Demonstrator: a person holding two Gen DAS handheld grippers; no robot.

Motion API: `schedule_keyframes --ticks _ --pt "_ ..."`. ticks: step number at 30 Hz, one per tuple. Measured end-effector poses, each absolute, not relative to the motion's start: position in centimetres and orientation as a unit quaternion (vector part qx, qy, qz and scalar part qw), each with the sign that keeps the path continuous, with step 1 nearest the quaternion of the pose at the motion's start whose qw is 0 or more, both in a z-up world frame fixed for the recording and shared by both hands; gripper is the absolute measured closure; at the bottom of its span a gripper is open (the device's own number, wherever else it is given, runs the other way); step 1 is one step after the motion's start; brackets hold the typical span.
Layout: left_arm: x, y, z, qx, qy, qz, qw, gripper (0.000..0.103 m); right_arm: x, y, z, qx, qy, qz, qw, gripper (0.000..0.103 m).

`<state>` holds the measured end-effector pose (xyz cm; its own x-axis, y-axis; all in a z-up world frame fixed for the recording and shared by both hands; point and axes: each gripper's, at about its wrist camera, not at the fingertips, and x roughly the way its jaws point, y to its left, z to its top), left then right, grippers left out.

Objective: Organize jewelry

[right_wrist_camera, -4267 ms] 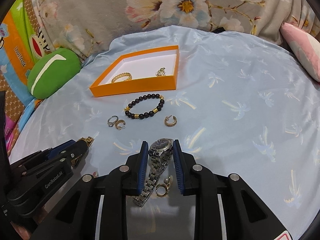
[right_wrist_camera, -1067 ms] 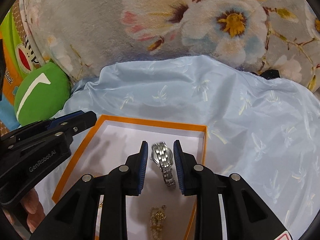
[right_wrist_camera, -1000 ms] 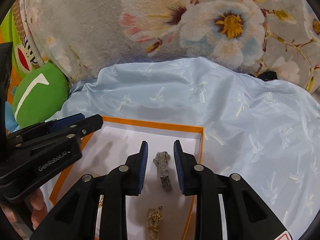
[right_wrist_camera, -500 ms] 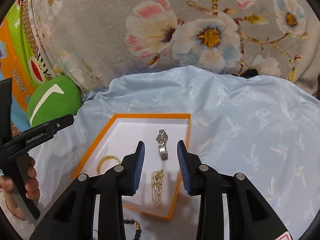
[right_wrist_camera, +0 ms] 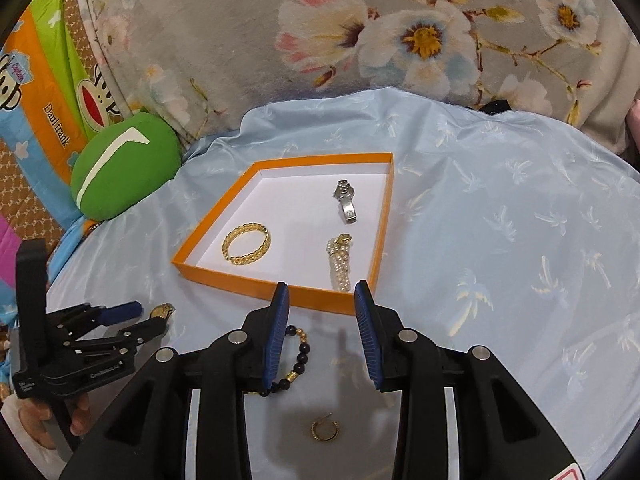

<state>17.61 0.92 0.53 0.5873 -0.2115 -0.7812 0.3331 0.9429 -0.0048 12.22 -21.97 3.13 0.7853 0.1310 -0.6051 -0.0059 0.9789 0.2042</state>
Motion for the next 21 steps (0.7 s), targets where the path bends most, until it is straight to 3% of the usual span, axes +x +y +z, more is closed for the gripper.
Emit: schedule_keyframes --ticks 4,13,21 --pt "17.3 0.3 0.5 0.078 0.419 -0.157 0.891 0.080 12.2 -21.4 3.0 0.091 0.328 0.038 0.940 0.070" --pt "17.5 -1.1 4.4 0.067 0.386 -0.186 0.901 0.080 13.0 -22.3 3.1 0.096 0.326 0.029 0.940 0.070" --pt "24.4 -6.5 9.9 0.057 0.326 -0.192 0.924 0.080 14.1 -22.6 2.5 0.103 0.333 0.026 0.937 0.070"
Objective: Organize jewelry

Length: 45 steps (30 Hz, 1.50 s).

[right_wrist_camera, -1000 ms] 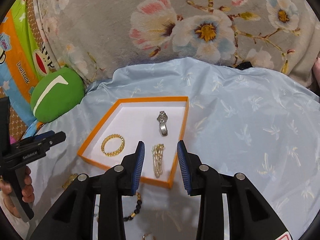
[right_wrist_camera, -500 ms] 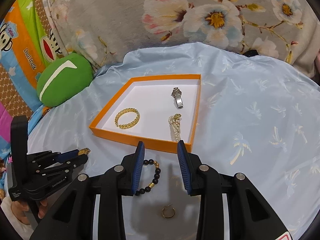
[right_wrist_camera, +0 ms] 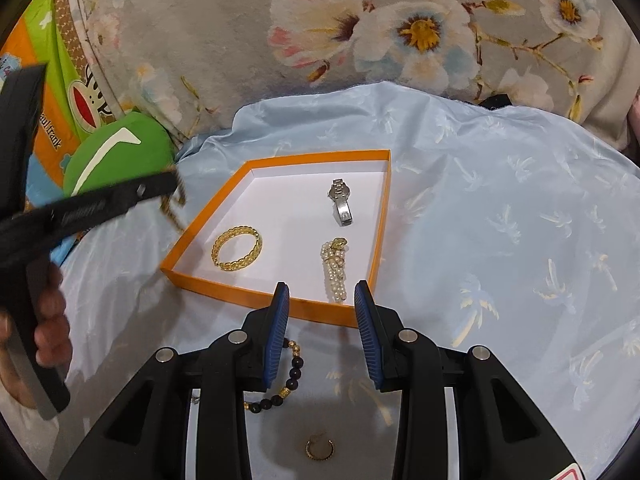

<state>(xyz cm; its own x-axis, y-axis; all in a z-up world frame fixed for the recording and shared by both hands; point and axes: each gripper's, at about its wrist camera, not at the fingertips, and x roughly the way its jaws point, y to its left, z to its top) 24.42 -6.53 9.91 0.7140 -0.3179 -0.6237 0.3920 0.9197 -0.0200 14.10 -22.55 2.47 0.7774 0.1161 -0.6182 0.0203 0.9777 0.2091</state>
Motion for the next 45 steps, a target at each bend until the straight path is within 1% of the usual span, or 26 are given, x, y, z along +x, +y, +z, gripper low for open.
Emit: schedule_keyframes --ticks 5,9,11,12,13,17,21,29,33,34,35,36,38,41,45 --pt "29.6 -9.9 9.4 0.054 0.334 -0.179 0.924 0.080 14.2 -23.0 2.0 0.107 0.337 0.022 0.935 0.070" --pt "31.3 -11.0 7.8 0.057 0.344 -0.162 0.923 0.078 14.3 -23.1 1.9 0.109 0.338 0.021 0.934 0.070" --pt "31.1 -11.0 7.8 0.058 0.344 -0.155 0.924 0.065 14.1 -23.1 2.0 0.108 0.337 0.021 0.935 0.069" --pt "30.7 -10.6 7.9 0.053 0.340 -0.154 0.926 0.054 14.0 -23.1 2.1 0.108 0.336 0.021 0.936 0.069" --pt "30.2 -10.3 8.1 0.050 0.335 -0.152 0.929 0.051 13.8 -23.1 2.1 0.109 0.335 0.022 0.936 0.068" --pt "27.2 -8.7 8.2 0.065 0.327 -0.148 0.931 0.051 12.9 -23.0 2.0 0.113 0.339 0.022 0.934 0.068" --pt "23.4 -6.4 6.8 0.076 0.340 -0.139 0.927 0.050 11.9 -22.3 1.2 0.117 0.353 0.028 0.928 0.068" --pt "16.7 -1.0 2.8 0.038 0.390 -0.140 0.909 0.050 12.6 -20.1 -0.7 0.108 0.393 0.031 0.912 0.071" --pt "14.1 0.0 1.8 0.031 0.396 -0.141 0.907 0.050 13.0 -19.2 -1.4 0.092 0.404 0.019 0.910 0.072" --pt "13.7 0.2 1.7 0.026 0.397 -0.143 0.906 0.050 13.0 -18.9 -1.4 0.081 0.405 0.013 0.910 0.074" --pt "13.3 0.4 1.6 0.020 0.400 -0.147 0.904 0.050 13.0 -18.6 -1.5 0.072 0.407 0.008 0.911 0.079" --pt "13.1 0.5 1.5 0.016 0.401 -0.149 0.904 0.050 13.1 -18.4 -1.5 0.063 0.408 0.002 0.911 0.081" --pt "12.7 0.8 1.3 0.009 0.404 -0.148 0.903 0.050 13.1 -18.0 -1.5 0.049 0.409 -0.006 0.911 0.089" --pt "12.2 1.1 0.8 0.002 0.412 -0.148 0.899 0.050 13.1 -17.9 -1.5 0.045 0.409 -0.006 0.911 0.094" --pt "11.2 1.0 0.8 0.004 0.410 -0.154 0.899 0.049 12.5 -17.7 -1.5 0.040 0.406 -0.014 0.913 0.096"
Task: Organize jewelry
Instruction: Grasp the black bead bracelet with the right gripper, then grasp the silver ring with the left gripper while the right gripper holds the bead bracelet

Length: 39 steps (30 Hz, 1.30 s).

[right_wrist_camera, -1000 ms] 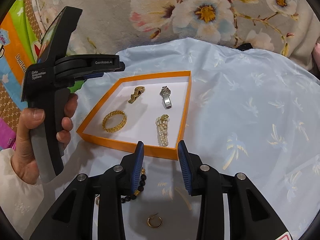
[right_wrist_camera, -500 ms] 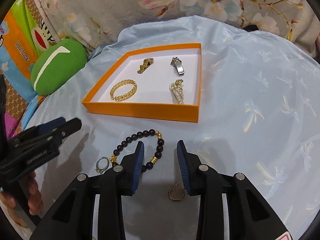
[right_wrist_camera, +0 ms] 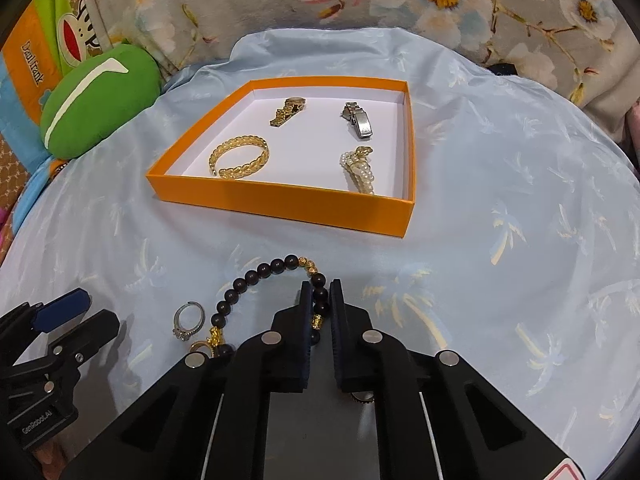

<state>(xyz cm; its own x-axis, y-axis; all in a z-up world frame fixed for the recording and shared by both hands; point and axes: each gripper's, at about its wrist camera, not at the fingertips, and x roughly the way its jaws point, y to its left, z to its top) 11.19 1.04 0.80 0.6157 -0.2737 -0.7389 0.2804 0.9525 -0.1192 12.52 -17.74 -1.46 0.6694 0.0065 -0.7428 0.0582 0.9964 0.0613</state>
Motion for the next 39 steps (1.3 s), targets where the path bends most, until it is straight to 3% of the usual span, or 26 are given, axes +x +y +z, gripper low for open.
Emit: schedule_keyframes --ticks 14,22,39 --pt "6.3 -1.2 0.8 0.035 0.405 -0.199 0.892 0.047 4.2 -20.9 3.6 0.107 0.336 -0.016 0.936 0.096" --pt "8.7 -2.1 0.4 0.018 0.422 -0.185 0.887 0.046 0.1 -22.2 1.1 0.157 0.349 -0.012 0.924 0.096" --pt "11.8 -3.6 0.5 0.023 0.416 -0.168 0.893 0.046 1.0 -25.1 -2.2 0.176 0.380 -0.045 0.907 0.096"
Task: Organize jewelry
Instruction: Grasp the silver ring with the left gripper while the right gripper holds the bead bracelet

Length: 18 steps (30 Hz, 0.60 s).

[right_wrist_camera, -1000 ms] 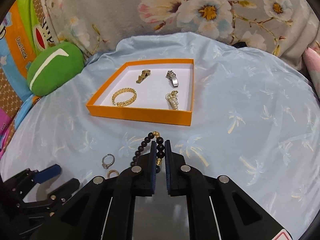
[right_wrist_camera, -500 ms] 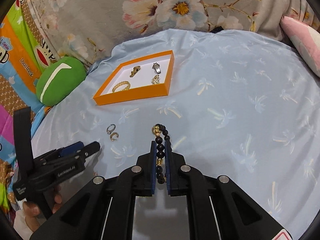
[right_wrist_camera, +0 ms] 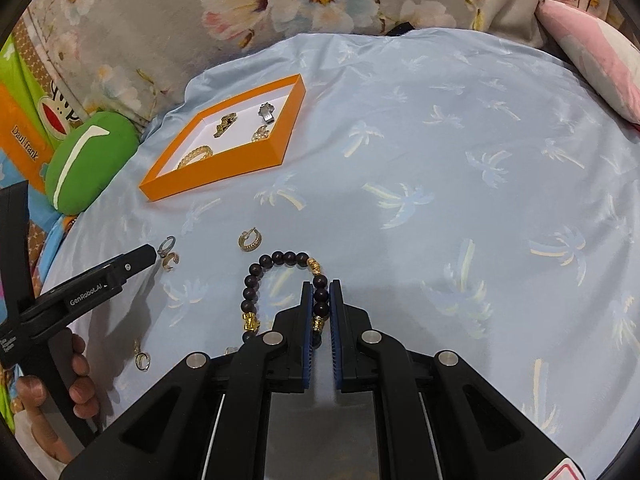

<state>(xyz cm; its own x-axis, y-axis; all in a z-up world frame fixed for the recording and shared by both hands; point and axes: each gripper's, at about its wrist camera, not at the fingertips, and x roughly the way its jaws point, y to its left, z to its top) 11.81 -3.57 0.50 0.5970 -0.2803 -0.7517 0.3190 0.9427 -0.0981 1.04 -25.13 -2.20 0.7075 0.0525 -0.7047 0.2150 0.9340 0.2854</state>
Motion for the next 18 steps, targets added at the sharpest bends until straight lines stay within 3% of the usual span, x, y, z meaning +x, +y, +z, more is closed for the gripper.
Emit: schedule_keyframes --ticks 8,11,16,18 --pt "12.9 -6.0 0.3 0.062 0.416 -0.172 0.891 0.047 1.2 -25.5 -2.3 0.181 0.380 -0.042 0.906 0.096" --pt "13.0 -6.6 0.2 0.076 0.415 -0.168 0.891 0.052 1.2 -25.5 -2.3 0.182 0.380 -0.041 0.906 0.096" --pt "12.9 -6.4 0.3 0.069 0.412 -0.174 0.892 0.081 1.3 -25.5 -2.3 0.184 0.380 -0.041 0.906 0.095" --pt "13.0 -6.2 0.3 0.061 0.413 -0.178 0.891 0.084 1.3 -25.5 -2.3 0.184 0.380 -0.041 0.906 0.095"
